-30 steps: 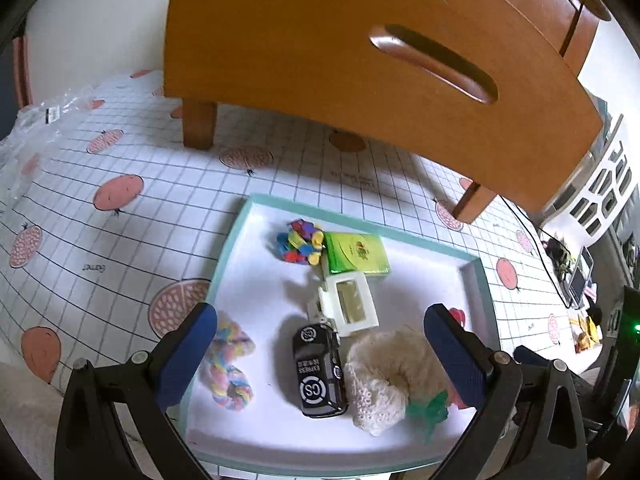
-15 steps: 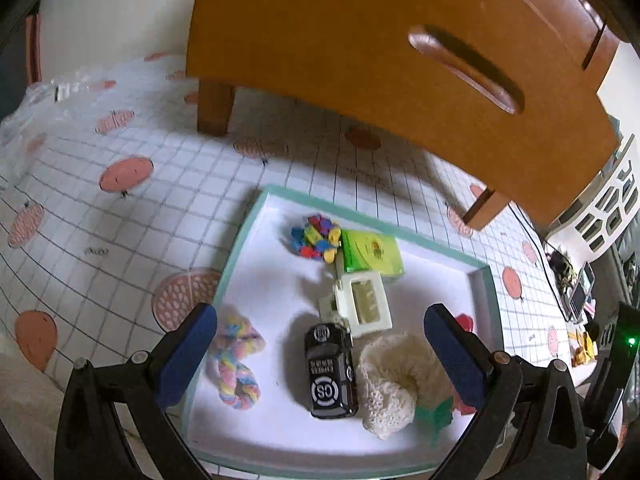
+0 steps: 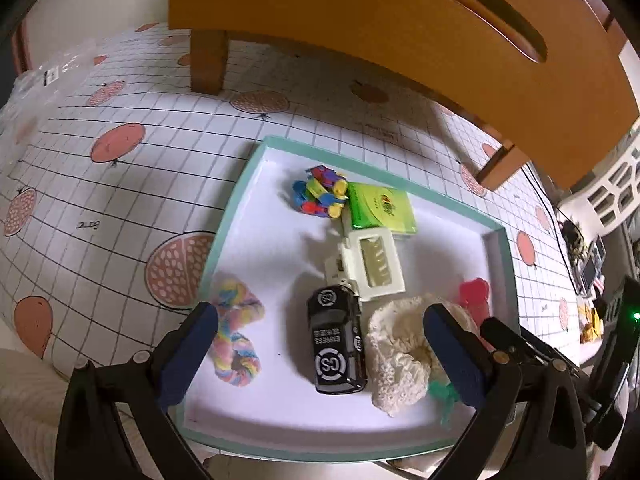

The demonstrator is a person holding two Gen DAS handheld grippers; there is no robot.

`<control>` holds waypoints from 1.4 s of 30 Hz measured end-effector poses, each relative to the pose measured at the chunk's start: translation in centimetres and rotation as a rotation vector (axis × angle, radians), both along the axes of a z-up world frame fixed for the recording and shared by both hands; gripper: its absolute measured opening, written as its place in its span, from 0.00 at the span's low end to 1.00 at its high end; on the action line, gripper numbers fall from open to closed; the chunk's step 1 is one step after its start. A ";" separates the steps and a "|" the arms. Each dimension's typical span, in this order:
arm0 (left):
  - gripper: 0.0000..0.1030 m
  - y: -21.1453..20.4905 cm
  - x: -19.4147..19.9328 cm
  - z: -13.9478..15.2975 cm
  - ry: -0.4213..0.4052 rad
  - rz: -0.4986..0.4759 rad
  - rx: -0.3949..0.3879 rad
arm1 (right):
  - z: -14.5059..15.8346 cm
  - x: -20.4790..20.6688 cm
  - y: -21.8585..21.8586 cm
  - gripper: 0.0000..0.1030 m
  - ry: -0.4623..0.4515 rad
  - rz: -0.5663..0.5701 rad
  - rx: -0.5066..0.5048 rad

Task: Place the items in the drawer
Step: 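Grasp the pink hair curlers with the right tool while the left lowers toward the black toy car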

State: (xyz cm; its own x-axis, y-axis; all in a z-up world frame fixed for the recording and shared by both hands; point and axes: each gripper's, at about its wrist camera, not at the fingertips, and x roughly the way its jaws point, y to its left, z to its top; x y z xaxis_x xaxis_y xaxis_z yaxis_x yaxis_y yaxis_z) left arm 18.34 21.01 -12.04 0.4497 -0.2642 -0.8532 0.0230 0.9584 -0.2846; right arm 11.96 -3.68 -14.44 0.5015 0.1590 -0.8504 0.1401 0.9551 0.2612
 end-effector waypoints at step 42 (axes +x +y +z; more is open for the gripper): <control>0.55 -0.4 0.4 -2.5 0.154 -0.050 -0.059 | -0.8 0.2 0.9 0.28 0.059 0.068 -0.047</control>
State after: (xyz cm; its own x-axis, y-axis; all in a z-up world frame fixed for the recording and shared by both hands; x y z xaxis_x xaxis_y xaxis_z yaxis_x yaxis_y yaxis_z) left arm 18.78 20.65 -14.58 0.2994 -0.3345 -0.8936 0.0222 0.9387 -0.3440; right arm 12.21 -2.80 -15.21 0.4394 0.1504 -0.8856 0.0889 0.9738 0.2095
